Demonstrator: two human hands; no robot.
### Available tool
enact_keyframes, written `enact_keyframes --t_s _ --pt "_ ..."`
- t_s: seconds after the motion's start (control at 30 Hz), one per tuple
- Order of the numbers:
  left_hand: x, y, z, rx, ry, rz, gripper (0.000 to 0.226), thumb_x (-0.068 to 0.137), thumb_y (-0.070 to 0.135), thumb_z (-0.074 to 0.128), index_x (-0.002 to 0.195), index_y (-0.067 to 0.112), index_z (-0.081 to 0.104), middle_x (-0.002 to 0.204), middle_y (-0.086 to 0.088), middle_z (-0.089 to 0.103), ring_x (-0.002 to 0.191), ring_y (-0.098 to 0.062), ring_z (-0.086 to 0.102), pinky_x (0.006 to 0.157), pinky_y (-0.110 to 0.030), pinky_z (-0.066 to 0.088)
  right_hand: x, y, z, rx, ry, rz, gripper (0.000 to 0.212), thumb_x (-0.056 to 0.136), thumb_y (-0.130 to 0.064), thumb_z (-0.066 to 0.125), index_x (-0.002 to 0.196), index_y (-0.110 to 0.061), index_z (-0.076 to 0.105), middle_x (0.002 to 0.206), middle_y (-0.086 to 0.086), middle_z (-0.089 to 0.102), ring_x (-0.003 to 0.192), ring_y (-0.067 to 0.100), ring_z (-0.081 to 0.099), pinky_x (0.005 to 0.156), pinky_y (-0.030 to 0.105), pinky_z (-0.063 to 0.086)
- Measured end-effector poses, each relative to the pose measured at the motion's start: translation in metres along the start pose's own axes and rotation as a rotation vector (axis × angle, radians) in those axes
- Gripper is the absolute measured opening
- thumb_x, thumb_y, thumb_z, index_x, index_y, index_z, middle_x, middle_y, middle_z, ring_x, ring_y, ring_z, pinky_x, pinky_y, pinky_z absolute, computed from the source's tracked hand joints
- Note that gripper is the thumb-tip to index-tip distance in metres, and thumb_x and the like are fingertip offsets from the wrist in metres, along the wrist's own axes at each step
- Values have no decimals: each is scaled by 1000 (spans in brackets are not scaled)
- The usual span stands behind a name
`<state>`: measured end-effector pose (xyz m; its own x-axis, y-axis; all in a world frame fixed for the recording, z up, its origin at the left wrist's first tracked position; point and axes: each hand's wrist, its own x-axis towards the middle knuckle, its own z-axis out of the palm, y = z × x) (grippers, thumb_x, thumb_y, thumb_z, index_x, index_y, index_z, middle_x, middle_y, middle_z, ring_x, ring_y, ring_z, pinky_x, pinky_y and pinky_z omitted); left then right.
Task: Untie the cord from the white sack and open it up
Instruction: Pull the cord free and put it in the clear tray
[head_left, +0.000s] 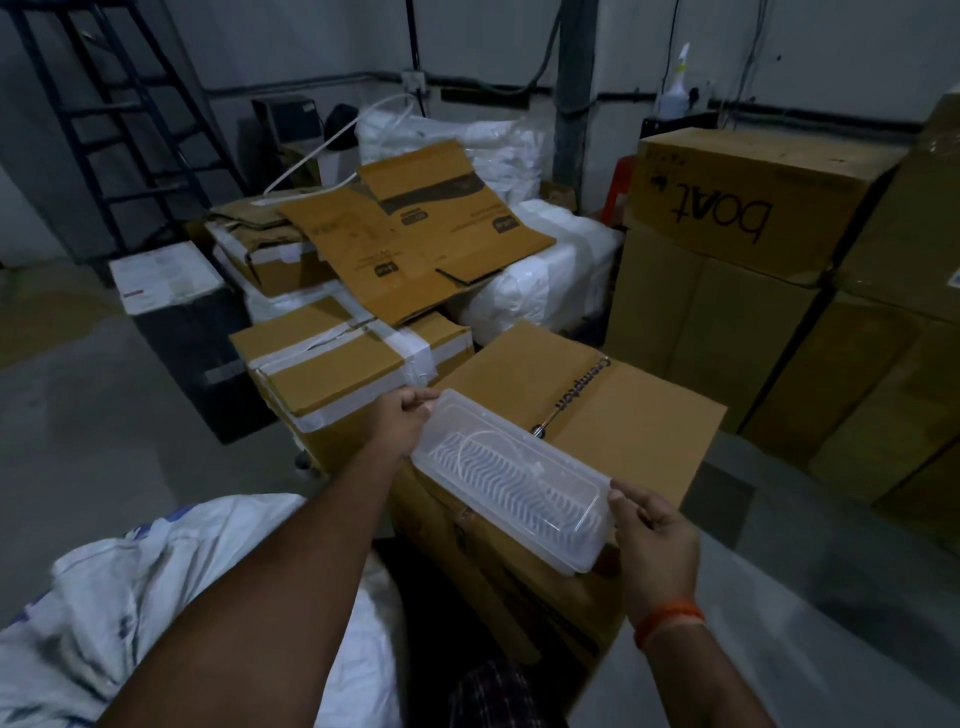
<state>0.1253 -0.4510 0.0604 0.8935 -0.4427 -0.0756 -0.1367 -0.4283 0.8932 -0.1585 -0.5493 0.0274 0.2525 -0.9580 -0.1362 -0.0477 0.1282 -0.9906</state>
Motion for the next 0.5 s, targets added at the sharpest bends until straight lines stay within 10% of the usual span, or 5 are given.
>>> enact_keyframes --t_s 0.5 --pt "-1 4 10 -46 145 -60 12 99 19 66 98 27 75 124 -3 74 110 -24 66 91 -35 54 0 -2 -4 -273 144 -211 13 88 -29 72 98 -37 75 112 -9 59 104 14 61 88 44 58"
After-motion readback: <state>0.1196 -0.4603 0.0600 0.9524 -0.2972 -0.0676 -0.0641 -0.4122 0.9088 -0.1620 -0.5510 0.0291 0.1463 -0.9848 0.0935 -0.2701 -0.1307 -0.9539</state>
